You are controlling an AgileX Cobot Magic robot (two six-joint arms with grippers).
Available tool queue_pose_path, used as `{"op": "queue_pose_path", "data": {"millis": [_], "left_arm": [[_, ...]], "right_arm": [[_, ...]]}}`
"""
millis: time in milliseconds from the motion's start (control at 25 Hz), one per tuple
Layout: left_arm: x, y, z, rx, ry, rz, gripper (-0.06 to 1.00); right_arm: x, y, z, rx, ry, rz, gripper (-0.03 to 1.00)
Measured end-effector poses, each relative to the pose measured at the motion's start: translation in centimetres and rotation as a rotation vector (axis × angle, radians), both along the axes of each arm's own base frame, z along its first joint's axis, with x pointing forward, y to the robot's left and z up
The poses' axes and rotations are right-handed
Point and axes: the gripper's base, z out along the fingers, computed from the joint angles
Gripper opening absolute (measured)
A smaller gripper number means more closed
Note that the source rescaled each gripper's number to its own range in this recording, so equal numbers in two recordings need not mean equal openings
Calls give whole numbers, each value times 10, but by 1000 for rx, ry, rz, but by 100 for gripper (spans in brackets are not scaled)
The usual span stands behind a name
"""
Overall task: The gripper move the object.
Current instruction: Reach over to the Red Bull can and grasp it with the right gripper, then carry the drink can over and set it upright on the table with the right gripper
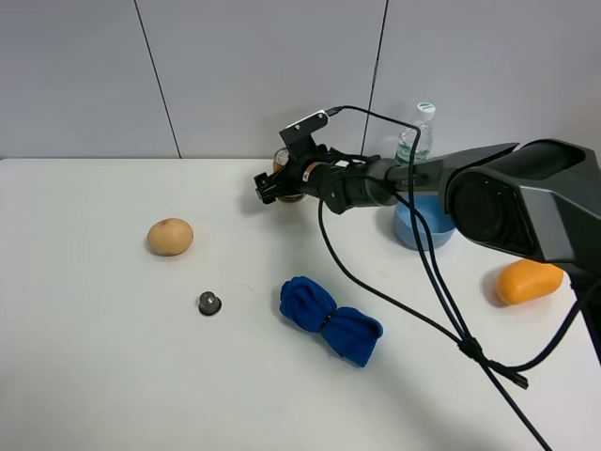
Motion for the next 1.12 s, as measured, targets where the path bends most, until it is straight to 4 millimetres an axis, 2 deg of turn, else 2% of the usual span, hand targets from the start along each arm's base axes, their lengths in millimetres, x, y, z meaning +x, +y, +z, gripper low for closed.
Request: {"op": "queue_pose_path", "data": {"millis": [80, 120, 240, 360, 480, 920, 1120], "left_arm": [[0, 0, 0, 0, 0, 0, 100], [0, 0, 0, 1, 0, 1, 100], [0, 0, 0, 1, 0, 1, 100], [0, 0, 0, 1, 0, 1, 100], [0, 0, 0, 1, 0, 1, 100], [0, 0, 0, 1, 0, 1, 100], [0, 0, 0, 1, 0, 1, 100]], "right_arm": [[-1, 1, -1, 2, -3, 3, 99], [-1, 2, -1, 2, -5, 5, 96], [-2, 3, -4, -3, -5, 10, 75], [-2, 3, -6, -6, -6, 13, 46], [-1, 3, -6, -10, -11, 15, 2], [-1, 4, -6, -15, -16, 21, 1], [-4, 3, 7, -50, 39, 28, 1]]}}
